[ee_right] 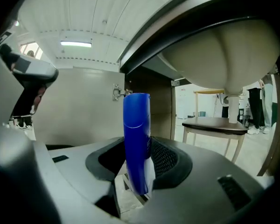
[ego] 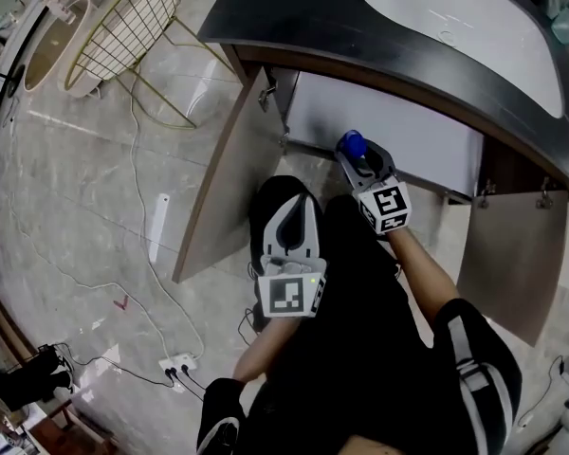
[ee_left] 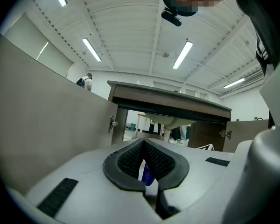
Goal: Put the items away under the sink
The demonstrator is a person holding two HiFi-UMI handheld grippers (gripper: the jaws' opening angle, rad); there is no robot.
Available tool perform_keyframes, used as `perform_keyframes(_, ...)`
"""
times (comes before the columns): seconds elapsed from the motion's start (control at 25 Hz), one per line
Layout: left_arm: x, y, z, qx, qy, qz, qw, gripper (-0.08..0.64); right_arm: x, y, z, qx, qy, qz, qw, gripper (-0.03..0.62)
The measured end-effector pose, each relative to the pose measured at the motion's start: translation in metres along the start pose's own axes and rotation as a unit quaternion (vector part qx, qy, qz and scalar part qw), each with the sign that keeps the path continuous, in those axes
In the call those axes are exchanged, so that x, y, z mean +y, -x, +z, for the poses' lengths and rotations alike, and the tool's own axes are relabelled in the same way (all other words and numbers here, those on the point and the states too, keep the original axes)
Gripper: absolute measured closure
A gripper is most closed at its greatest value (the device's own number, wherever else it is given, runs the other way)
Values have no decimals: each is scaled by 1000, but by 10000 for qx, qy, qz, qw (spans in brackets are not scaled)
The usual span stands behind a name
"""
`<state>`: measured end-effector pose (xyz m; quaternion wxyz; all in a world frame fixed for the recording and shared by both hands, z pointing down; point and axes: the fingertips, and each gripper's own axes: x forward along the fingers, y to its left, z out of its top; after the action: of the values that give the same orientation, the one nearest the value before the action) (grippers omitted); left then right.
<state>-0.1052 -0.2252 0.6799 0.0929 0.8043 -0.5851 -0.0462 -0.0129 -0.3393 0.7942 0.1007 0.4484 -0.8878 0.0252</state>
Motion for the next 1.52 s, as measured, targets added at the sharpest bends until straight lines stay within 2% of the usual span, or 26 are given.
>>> perform_keyframes(0.68, 10, -18, 0, 77, 107, 170, 9998, 545, -34, -72, -61, 284, 38, -86, 9996, 437)
perform_keyframes(0.88, 12, -22, -2, 98, 130, 200, 9997, 546, -49, -88, -82, 394, -25, -225, 9990, 437)
perform_keyframes(1.52, 19, -32, -7, 202, 108, 267, 9994, 546, -66, -115, -126, 809, -188, -350, 9959, 437)
